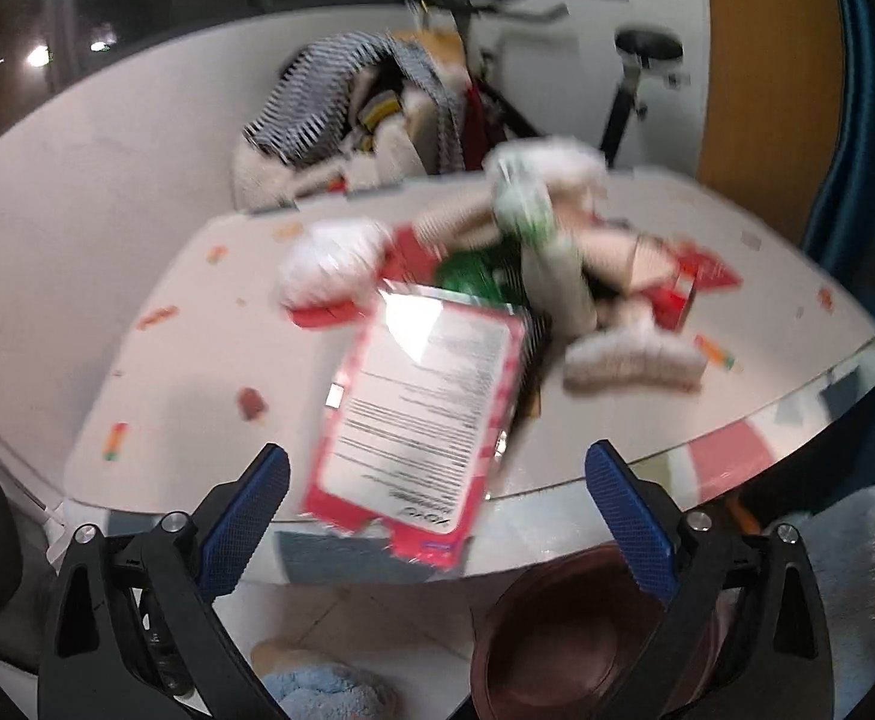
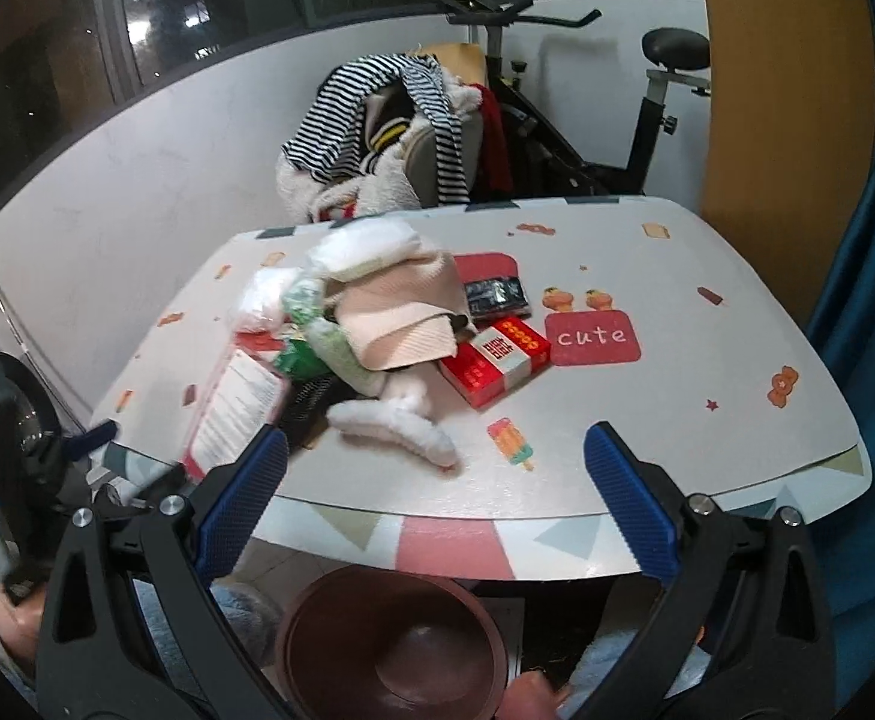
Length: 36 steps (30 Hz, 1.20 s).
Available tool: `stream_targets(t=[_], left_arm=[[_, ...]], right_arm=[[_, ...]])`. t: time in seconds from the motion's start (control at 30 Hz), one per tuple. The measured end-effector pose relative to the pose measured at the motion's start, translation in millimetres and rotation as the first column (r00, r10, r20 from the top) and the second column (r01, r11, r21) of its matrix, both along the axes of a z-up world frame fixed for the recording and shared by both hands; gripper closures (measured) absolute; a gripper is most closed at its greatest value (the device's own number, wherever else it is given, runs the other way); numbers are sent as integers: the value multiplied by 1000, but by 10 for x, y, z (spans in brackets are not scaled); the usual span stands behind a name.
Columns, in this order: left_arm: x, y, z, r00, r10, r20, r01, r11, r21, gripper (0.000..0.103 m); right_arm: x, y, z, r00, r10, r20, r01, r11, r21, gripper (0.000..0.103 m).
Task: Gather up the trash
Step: 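Reach the left gripper to the clear plastic box and grasp it, then lift the clear box with the left gripper while the right gripper grasps the white bag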
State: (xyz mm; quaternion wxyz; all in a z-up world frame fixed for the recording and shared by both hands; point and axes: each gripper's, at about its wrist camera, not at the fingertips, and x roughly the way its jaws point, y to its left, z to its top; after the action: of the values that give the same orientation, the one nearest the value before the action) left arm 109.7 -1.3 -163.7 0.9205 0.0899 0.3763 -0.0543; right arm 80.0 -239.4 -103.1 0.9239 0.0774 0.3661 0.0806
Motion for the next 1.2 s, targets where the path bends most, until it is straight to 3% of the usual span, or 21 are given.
stream_targets(t=[0.17, 0.3, 0.4, 0.47, 0.6, 0.77, 0.93, 1.1, 1.2], left_arm=[[423, -118, -399, 997, 74, -30, -70, 992, 104, 9], [661, -114, -711, 990, 106, -97, -88, 981, 173, 8], [695, -70, -743, 990, 109, -93, -94, 983, 156, 10], [693, 3, -680, 988, 115, -102, -103, 988, 117, 33], [633, 228, -410, 993, 72, -94, -74, 997, -13, 66], [642, 655, -90, 991, 41, -125, -67, 976, -208, 78], [689, 1185, -30, 978, 111, -177, -170, 914, -369, 83], [727, 1413, -128, 961, 171, -218, -236, 918, -319, 90], [701, 1434, -156, 966, 162, -201, -220, 925, -311, 91]], right_arm=[[142, -118, -180, 999, -24, -44, 24, 1000, 3, 5], [171, -225, -260, 998, -34, -60, 34, 999, 4, 5], [178, -298, -316, 996, -51, -75, 52, 999, 11, 5], [186, -336, -338, 995, -55, -87, 57, 998, 20, 5], [178, -357, -314, 996, -46, -78, 49, 998, 29, 5], [186, -317, -283, 997, -24, -71, 27, 999, 47, 5], [195, -221, -279, 997, 10, -73, -6, 999, 53, 5], [222, -159, -261, 997, 28, -70, -25, 999, 44, 5], [290, -111, -256, 996, 52, -75, -48, 997, 55, 5]])
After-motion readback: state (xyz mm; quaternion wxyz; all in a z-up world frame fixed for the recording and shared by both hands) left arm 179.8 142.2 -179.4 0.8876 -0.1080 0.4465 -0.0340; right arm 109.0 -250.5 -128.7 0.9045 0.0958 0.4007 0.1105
